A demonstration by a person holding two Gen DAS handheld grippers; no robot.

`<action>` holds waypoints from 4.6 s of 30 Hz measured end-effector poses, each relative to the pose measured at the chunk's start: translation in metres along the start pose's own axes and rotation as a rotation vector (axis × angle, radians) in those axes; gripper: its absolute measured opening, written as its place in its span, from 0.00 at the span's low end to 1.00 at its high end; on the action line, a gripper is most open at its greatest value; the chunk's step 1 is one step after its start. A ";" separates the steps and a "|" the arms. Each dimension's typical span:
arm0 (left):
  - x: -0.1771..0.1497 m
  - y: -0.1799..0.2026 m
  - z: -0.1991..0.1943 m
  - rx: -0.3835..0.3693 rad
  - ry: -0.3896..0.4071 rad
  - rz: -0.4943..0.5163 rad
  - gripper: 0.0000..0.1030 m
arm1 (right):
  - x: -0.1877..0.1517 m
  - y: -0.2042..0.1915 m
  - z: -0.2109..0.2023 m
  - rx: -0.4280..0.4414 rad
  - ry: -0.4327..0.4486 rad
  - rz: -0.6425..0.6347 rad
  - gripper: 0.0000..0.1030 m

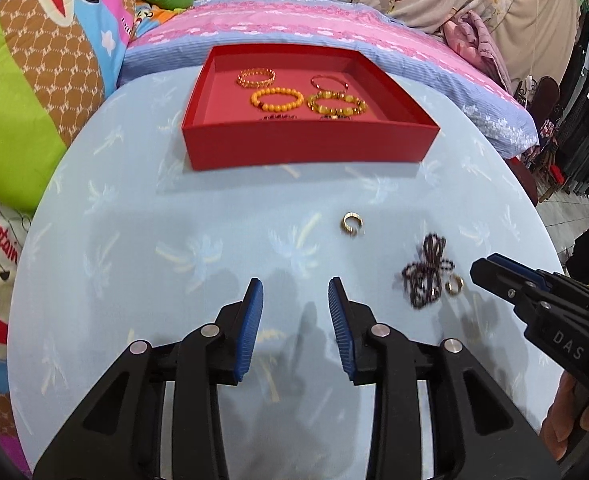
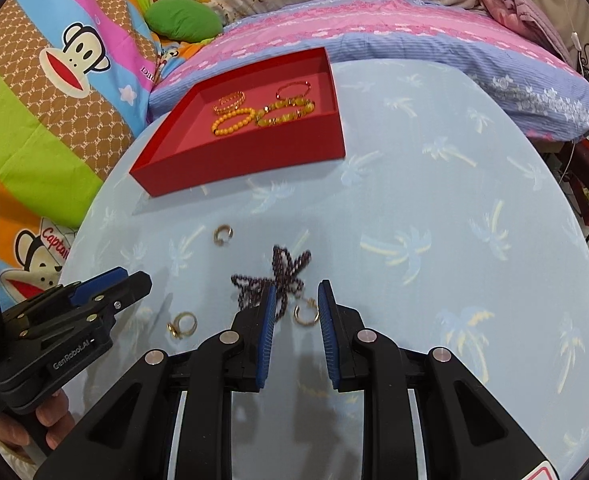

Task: Organize jewelry

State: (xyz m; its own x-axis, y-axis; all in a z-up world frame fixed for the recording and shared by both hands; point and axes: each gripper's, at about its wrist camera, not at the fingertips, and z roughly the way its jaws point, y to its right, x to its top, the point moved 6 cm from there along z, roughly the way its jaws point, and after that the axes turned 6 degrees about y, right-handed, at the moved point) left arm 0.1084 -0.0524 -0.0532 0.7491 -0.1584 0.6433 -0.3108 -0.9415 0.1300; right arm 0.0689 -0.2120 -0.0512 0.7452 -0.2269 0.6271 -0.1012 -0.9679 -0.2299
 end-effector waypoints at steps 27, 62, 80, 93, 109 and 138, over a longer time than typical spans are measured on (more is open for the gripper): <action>-0.035 0.034 0.011 -0.097 -0.033 0.073 0.13 | -0.017 -0.003 0.005 0.014 -0.031 0.000 0.22; -0.017 0.004 0.023 -0.024 -0.030 -0.006 0.13 | -0.008 -0.015 0.038 0.051 -0.064 0.001 0.20; -0.011 0.005 0.017 -0.048 -0.023 -0.025 0.02 | 0.003 -0.018 0.026 0.064 -0.023 -0.006 0.05; -0.010 0.001 0.014 -0.029 0.015 0.010 0.43 | -0.003 -0.017 0.018 0.061 -0.019 -0.012 0.05; -0.017 0.016 0.024 -0.101 0.007 0.072 0.32 | -0.023 -0.012 0.016 0.068 -0.067 0.027 0.05; -0.024 0.024 0.018 -0.139 0.008 0.074 0.29 | -0.027 -0.015 0.020 0.082 -0.091 0.037 0.05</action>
State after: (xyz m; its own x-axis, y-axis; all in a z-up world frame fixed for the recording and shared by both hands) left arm 0.0933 -0.0764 -0.0792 0.7163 -0.2228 0.6612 -0.4435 -0.8770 0.1848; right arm 0.0640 -0.1892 -0.0795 0.7990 -0.2479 0.5479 -0.0783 -0.9462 -0.3140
